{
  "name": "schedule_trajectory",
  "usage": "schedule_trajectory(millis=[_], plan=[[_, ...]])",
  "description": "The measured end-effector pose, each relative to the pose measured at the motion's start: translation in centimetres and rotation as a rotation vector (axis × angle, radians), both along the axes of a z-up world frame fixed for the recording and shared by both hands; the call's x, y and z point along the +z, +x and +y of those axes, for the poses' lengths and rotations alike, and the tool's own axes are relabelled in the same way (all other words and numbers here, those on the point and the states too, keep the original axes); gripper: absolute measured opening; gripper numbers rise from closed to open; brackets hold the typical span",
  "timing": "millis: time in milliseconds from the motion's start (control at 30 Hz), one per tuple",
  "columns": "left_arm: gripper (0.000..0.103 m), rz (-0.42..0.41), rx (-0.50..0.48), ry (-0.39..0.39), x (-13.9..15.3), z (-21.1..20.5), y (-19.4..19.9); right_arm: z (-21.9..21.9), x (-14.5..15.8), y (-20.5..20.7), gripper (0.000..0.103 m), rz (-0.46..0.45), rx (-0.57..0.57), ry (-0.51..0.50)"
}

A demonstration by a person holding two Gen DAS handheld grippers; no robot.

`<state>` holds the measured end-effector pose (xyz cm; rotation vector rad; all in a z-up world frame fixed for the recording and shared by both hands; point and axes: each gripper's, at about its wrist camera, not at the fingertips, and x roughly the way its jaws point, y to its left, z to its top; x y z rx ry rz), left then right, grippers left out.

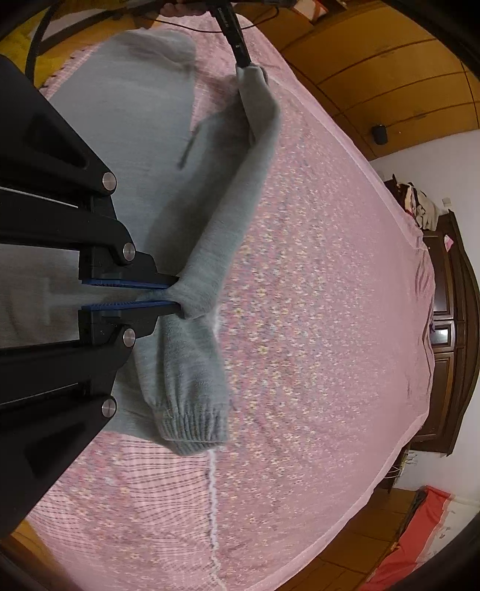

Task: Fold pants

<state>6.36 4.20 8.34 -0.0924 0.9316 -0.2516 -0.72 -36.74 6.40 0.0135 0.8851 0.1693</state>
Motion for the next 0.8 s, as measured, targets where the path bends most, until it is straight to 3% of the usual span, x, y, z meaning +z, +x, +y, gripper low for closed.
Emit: schedule_trajectory(millis=[167, 367, 433, 633, 733, 800], plan=[[0.003, 0.071, 0.044, -0.020, -2.7, 1.0, -1.0, -0.2, -1.9, -1.0, 0.007, 0.046, -0.002, 0.008], [0.003, 0.079, 0.065, 0.029, -3.9, 0.3, -1.8, -0.2, -4.1, -1.2, 0.008, 0.096, -0.023, -0.016], [0.003, 0.083, 0.090, 0.030, -4.0, 0.3, -1.9, -0.2, -4.6, -1.2, 0.012, 0.111, -0.035, -0.021], [0.025, 0.059, 0.146, -0.030, -2.9, 0.8, -2.8, -0.4, -5.0, -1.9, 0.019, 0.118, -0.068, -0.029], [0.038, 0.036, 0.161, -0.066, -1.9, 1.1, -3.4, -0.9, -4.5, -2.9, 0.032, 0.109, -0.098, -0.032], [0.042, 0.033, 0.177, -0.091, -1.6, 1.3, -3.4, -1.6, -4.4, -3.6, 0.034, 0.111, -0.128, -0.029]])
